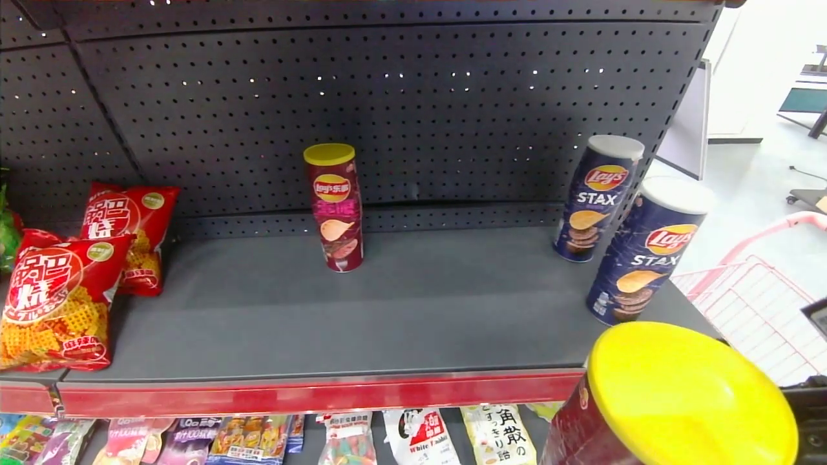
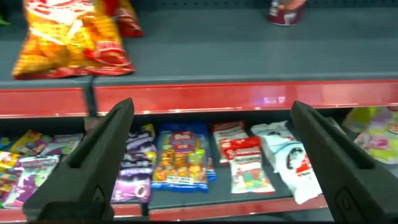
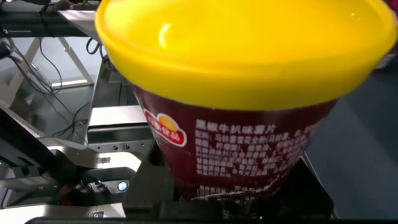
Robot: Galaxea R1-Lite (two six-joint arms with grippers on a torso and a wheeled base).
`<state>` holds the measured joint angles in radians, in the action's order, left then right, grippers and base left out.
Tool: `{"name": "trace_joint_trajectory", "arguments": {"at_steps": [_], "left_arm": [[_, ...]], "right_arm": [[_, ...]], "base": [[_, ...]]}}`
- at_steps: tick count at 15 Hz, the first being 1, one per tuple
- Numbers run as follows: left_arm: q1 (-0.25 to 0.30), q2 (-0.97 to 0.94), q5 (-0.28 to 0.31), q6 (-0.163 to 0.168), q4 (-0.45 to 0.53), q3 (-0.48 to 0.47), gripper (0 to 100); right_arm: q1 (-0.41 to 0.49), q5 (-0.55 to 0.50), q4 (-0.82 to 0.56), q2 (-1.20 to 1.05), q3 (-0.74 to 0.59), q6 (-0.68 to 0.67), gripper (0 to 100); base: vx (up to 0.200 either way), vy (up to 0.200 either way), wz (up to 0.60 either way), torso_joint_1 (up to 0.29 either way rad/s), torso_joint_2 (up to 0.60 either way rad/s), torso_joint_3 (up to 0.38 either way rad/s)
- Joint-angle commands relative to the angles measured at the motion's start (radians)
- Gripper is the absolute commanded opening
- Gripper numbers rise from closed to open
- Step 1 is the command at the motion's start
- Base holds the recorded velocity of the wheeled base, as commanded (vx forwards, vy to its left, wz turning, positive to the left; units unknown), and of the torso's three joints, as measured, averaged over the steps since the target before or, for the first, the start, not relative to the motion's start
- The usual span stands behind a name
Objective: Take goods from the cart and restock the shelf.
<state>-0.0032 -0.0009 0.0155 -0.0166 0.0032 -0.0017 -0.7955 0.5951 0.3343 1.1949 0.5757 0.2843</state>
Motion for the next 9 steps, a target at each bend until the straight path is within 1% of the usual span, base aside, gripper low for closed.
{"name": "trace_joint_trajectory", "arguments": {"at_steps": [1,9], "left_arm": [[0.000,0.002,0.000,0.000,0.000,0.000,100],[0.000,0.001,0.000,0.001,0.000,0.000,100]], "right_arm": [[-0.001,0.000,0.000,0.002,0.001,0.001,0],[-0.001,0.002,0.002,0.000,-0.010,0.001,0]], "base": [[0.000,0.200,0.00,-0.002,0.00,0.002],[0.000,0.200,0.00,0.004,0.00,0.002]]}}
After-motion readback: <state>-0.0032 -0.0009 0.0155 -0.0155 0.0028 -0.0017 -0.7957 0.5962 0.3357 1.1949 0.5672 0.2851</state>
